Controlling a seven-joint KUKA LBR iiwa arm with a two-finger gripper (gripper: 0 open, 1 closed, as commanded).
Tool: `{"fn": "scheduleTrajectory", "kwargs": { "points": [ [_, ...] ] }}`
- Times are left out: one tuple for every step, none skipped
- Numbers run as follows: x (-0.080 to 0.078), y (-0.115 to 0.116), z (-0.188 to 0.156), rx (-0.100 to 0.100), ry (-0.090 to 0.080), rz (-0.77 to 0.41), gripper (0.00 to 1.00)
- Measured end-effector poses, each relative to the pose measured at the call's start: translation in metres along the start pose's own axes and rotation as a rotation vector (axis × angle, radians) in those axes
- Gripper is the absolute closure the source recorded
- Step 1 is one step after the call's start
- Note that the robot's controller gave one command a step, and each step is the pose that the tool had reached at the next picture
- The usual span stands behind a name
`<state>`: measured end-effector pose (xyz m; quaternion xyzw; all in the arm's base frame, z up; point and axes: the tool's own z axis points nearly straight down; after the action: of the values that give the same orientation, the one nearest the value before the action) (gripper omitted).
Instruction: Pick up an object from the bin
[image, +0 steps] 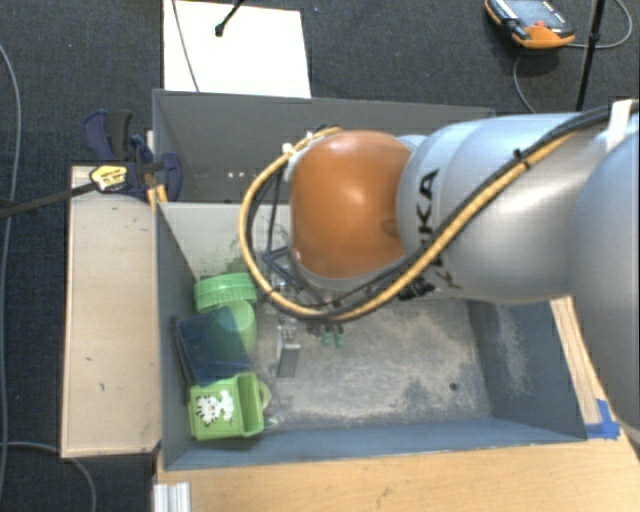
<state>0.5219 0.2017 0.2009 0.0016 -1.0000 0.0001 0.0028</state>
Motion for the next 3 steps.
{"fn": "scheduleTrajectory", "kwargs": {
  "points": [
    [-0.002,-0.001,-0.004,-0.002,-0.008,0.006,0.00],
    [0.014,0.029,0.036,-0.001,-0.011,-0.252,0.00],
    [0.037,0.041,0.052,0.000,-0.004,-0.526,0.00]
  ]
}}
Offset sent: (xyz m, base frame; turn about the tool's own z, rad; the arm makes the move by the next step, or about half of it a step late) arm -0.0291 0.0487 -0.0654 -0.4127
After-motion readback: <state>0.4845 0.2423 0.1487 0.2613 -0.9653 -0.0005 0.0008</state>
